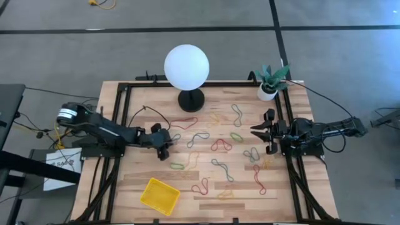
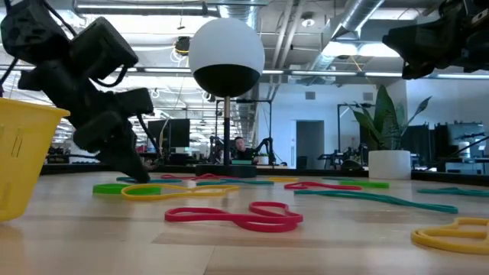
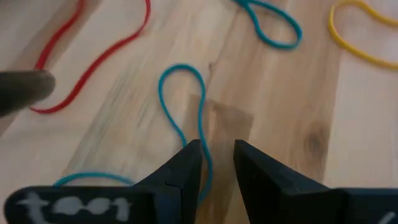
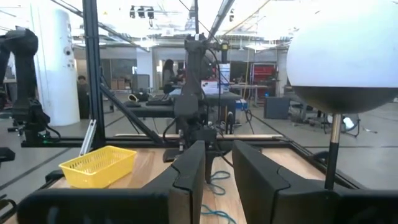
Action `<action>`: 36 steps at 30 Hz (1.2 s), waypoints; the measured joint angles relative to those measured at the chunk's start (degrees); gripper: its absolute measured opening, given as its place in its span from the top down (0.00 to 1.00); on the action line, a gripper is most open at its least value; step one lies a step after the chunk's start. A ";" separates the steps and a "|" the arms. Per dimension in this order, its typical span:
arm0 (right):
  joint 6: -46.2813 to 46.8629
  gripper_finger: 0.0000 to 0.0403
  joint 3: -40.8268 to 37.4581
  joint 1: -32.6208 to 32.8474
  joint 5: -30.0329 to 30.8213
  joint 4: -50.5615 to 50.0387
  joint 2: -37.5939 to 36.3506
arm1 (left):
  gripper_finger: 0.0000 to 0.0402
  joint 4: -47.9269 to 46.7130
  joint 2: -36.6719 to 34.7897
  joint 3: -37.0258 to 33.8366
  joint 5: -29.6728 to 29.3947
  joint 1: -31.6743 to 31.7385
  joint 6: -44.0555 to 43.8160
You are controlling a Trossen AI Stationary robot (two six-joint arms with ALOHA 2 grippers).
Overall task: Pick and place items into bin
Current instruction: Put the blue rubber band into the yellow bin
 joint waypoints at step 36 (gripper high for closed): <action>4.63 0.81 -0.02 0.00 0.16 -9.21 0.00 | 1.00 -41.41 -23.53 24.16 5.94 -34.31 -12.66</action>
